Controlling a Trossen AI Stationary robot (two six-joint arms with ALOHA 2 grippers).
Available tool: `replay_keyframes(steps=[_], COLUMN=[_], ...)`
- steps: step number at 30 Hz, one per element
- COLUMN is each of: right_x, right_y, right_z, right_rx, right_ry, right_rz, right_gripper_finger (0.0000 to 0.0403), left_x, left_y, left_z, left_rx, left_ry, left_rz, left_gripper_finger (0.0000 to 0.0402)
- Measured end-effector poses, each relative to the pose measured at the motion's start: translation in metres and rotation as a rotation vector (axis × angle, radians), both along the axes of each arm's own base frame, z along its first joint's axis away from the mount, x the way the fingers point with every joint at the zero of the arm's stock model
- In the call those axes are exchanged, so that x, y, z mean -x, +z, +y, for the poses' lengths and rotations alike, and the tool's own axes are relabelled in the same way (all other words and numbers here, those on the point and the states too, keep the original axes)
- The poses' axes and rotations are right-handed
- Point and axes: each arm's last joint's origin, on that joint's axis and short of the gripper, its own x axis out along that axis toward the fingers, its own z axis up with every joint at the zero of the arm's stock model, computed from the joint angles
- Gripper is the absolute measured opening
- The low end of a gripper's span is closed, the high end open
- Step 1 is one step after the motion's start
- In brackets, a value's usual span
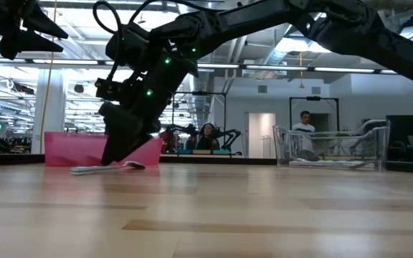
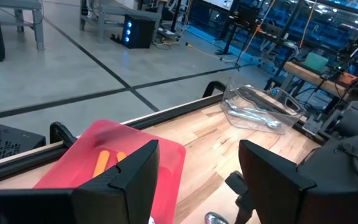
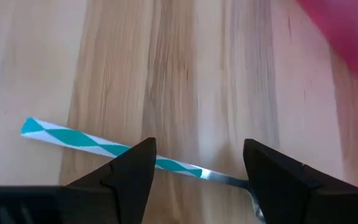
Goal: Sort silverware by color (type)
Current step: Put the patterned blue spoon into the transparent bin
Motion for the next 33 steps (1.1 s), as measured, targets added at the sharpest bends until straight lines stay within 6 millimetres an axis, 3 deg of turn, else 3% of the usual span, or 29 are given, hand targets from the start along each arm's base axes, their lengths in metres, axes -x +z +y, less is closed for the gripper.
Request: replay_keyframes(steps=[8,22,28,33], right_x=[0.012,0.018,0.021,0.026], right_y=[-0.006,-0.007,0.003,0.023], right_z=[0.019,0.055,0.069,0.075], right_rx=[-0.017,-0.010,-0.032,-0.059], right_ry=[0.004,0.048,0.071,0.004], right_rz=[0.142,0.193,0.201,0.177], right_gripper_finger=[0.0269,0.0269,0.0269,0.0269], left_x=[0.000,0.000,0.000,0.000], left_y=[0.000,0.000,0.000,0.000], left_z=[0.000,0.000,0.000,0.000], left_rx=[0.000,0.000,0.000,0.000], left_ry=[0.000,0.000,-0.001,0.000], left_rz=[-0.001,0.000,0.000,-0.001], left_gripper_finger=[0.0205,0.0205,0.0205,0.0205])
